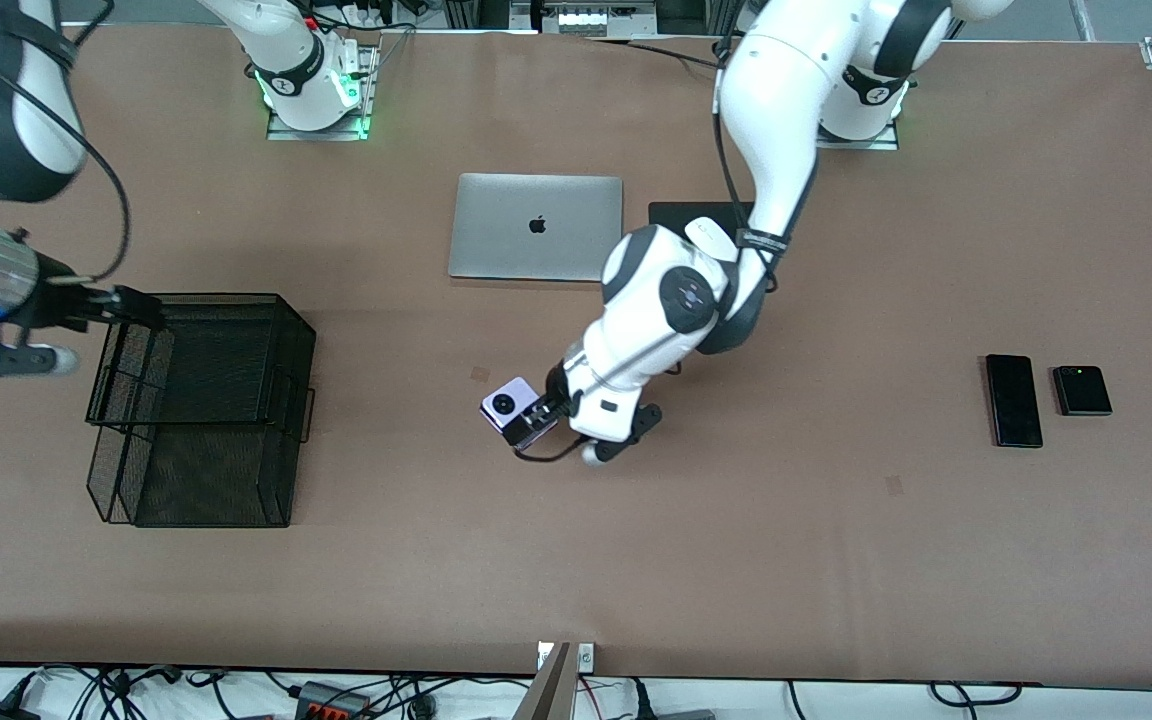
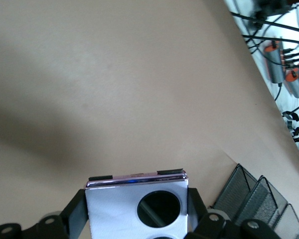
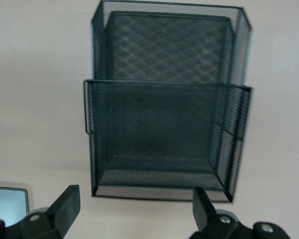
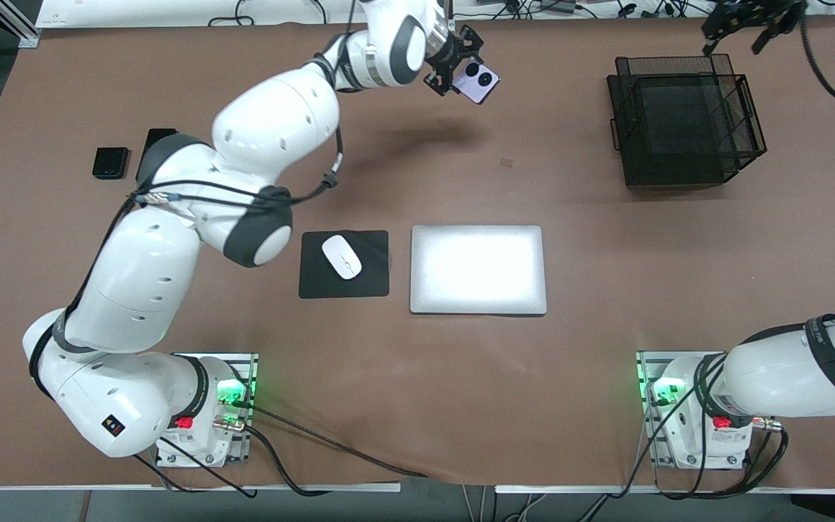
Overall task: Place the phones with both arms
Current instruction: 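Carry the white phone mid-table while the right gripper moves over the basket, then set the white phone down with the left gripper while the right gripper approaches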
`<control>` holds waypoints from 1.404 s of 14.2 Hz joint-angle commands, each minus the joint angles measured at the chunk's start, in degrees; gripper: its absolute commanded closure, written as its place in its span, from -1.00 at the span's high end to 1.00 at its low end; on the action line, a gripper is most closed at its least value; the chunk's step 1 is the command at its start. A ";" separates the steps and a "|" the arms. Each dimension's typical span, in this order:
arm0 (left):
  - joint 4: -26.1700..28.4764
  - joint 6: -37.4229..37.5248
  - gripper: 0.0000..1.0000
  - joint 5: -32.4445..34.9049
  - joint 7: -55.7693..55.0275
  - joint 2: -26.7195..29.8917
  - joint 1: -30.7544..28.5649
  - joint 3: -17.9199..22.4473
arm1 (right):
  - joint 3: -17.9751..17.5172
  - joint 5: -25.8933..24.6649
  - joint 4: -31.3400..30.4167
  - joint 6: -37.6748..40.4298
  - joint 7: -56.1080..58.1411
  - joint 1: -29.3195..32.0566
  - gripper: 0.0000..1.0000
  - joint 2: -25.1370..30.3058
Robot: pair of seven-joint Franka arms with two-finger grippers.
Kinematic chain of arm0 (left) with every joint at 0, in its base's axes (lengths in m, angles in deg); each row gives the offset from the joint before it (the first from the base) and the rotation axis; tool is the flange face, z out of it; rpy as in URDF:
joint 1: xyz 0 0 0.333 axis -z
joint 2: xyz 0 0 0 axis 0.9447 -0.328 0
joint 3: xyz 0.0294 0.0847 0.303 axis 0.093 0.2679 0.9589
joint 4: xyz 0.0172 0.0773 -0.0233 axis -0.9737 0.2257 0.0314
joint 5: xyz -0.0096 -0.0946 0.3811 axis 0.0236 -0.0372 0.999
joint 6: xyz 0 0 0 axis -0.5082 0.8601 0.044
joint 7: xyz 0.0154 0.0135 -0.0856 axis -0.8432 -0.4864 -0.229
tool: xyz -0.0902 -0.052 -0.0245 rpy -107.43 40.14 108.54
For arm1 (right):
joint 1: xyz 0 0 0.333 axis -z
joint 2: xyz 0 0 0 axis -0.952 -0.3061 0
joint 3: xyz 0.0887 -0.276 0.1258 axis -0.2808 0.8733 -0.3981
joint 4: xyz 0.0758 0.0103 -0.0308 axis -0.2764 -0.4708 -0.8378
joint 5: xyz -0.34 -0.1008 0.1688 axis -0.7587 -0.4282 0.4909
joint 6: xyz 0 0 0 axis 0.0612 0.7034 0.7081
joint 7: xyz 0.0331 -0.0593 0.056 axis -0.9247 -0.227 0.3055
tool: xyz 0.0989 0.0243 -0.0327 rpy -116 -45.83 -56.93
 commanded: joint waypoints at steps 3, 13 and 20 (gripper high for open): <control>-2.29 -5.90 -0.54 -0.57 4.90 -5.03 9.15 10.11 | -0.09 0.55 0.50 -3.60 -0.39 -3.87 1.00 -2.32; -2.64 1.74 -0.51 -0.75 24.44 -10.23 13.83 15.14 | -0.09 0.64 0.59 -3.60 -0.57 -4.57 1.00 -2.94; -2.64 1.31 0.44 -0.57 27.08 -11.02 14.35 15.40 | -0.09 3.19 0.68 -5.01 -0.57 -5.45 1.00 -3.99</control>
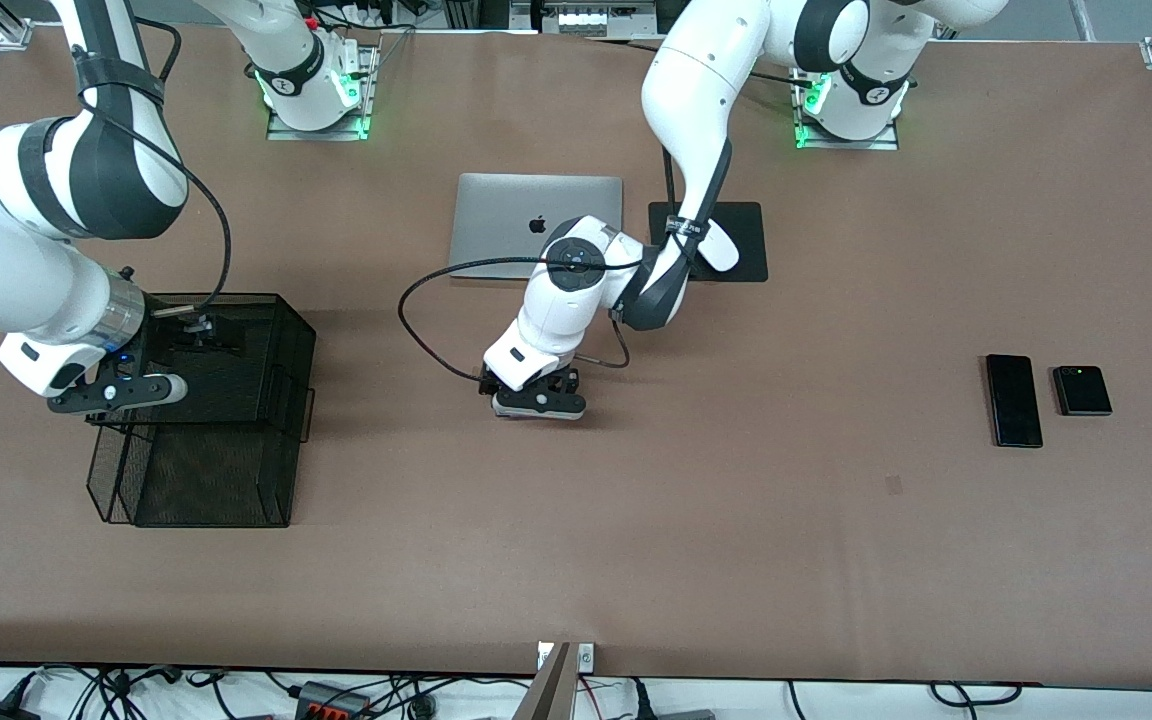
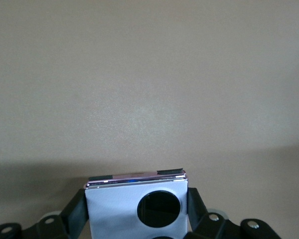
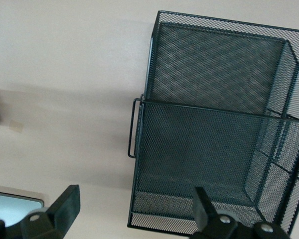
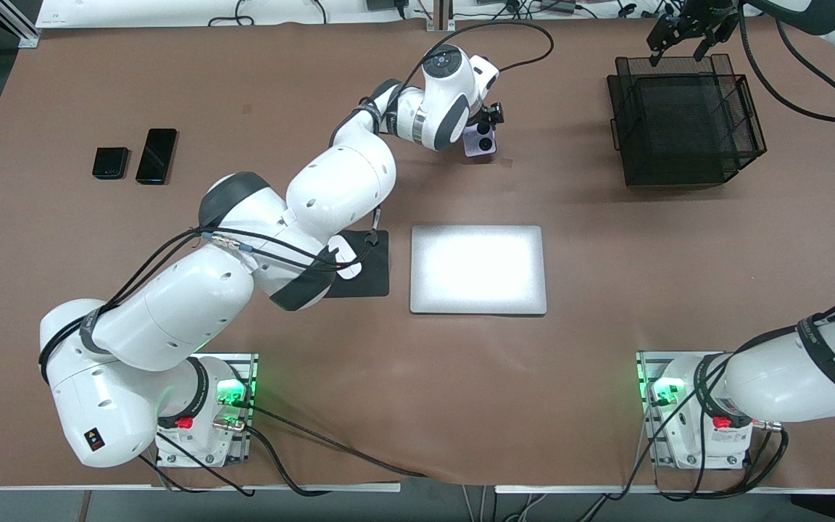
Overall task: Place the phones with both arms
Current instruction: 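Set the white phone down with the left gripper while the right gripper approaches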
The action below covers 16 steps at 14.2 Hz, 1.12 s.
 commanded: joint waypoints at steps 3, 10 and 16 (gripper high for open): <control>-1.73 0.11 0.56 -0.68 1.43 -1.64 1.04 1.39 | 0.07 0.91 0.38 -0.65 -0.13 -0.88 1.00 -0.68; -1.64 -0.25 1.00 -0.68 1.08 -1.21 0.07 1.13 | 0.07 0.83 0.30 -0.56 -0.04 -1.06 1.00 -0.68; 8.69 3.18 1.00 13.95 1.35 14.39 -13.07 -12.09 | 0.07 0.91 0.30 -2.76 -3.21 -4.05 1.00 -2.34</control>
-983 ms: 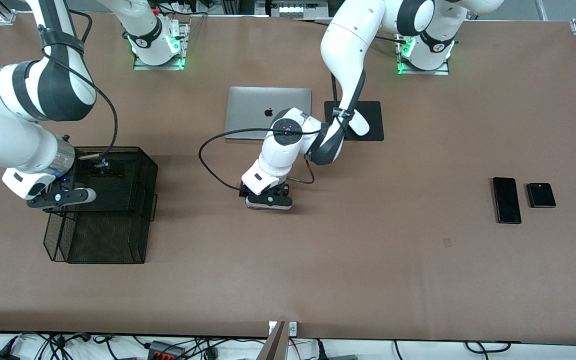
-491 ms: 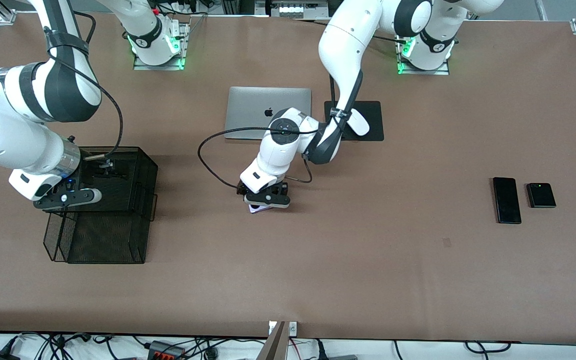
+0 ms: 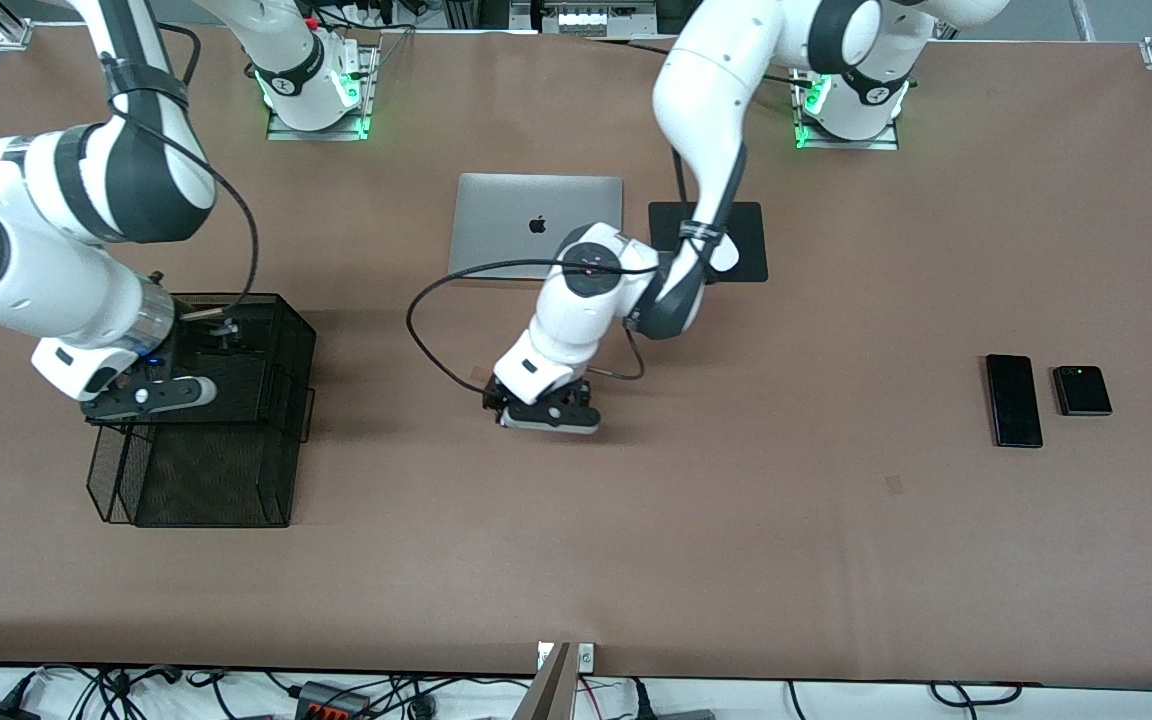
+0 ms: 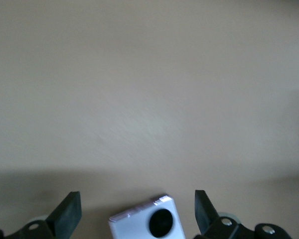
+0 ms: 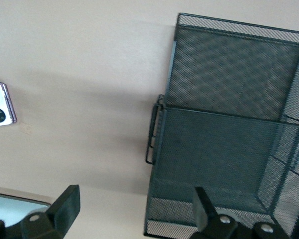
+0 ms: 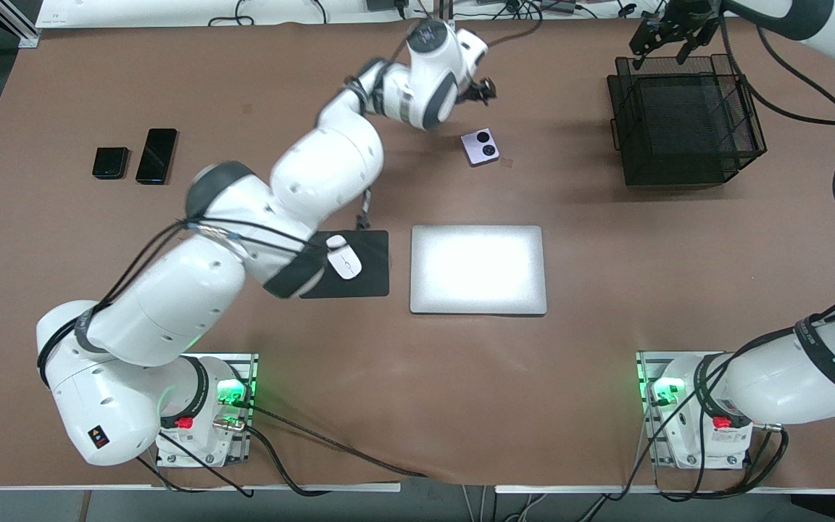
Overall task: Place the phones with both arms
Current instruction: 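Set the white phone down with the left gripper while the right gripper approaches, then grasp the white phone with the right gripper while the left gripper reaches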
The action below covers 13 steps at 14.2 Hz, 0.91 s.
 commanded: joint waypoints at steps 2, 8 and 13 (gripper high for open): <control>14.95 1.80 1.00 11.83 2.41 16.40 -14.13 -15.92 | 0.03 0.90 0.31 -2.64 -1.41 -2.09 1.00 -2.45; 36.49 1.98 1.00 12.20 15.39 30.74 -26.89 -18.59 | 0.11 1.51 0.49 -11.07 -2.11 -10.08 1.00 -6.58; 42.75 8.99 1.00 12.29 33.23 35.85 -39.89 -19.91 | 0.12 1.60 4.77 -22.50 -9.23 -18.70 1.00 -16.50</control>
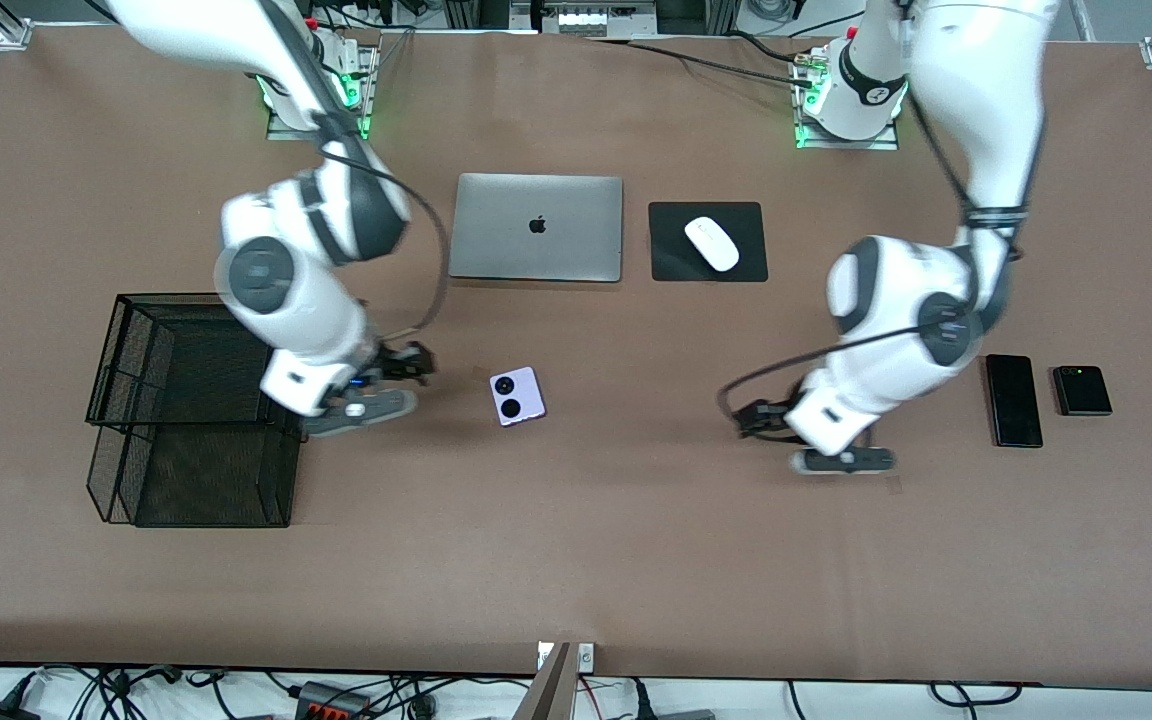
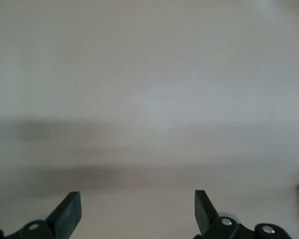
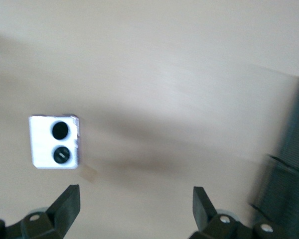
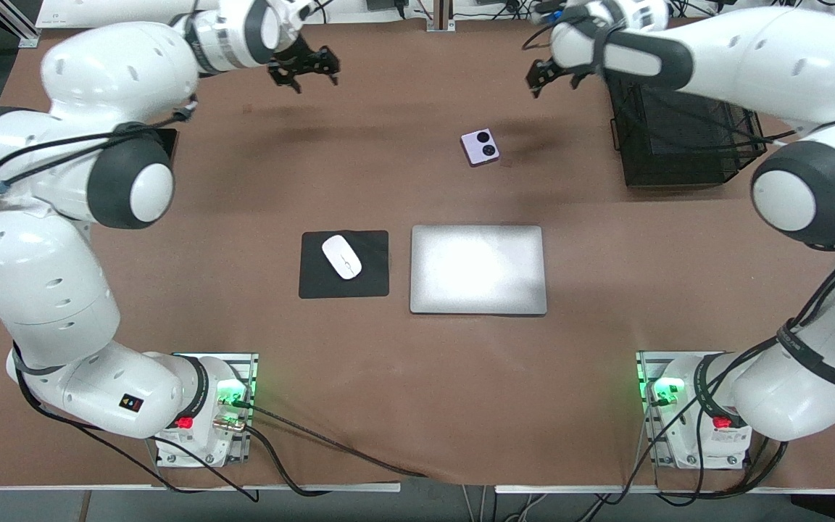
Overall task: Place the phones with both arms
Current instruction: 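Grasp the white phone with the right gripper while the left gripper reaches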
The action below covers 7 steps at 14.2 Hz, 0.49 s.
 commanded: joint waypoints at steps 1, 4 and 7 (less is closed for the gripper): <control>4.05 4.91 1.00 1.14 9.64 4.52 -6.99 -1.79 | 0.55 0.61 6.62 -2.27 -3.16 -3.46 1.00 -7.01; 4.14 8.34 1.00 1.83 15.45 4.61 -12.70 -1.71 | 0.55 0.53 10.59 -5.16 -4.32 -5.74 1.00 -12.64; 4.14 9.23 1.00 5.95 18.98 5.31 -14.65 -1.27 | 0.46 0.53 10.77 -10.96 -3.97 -7.24 1.00 -15.81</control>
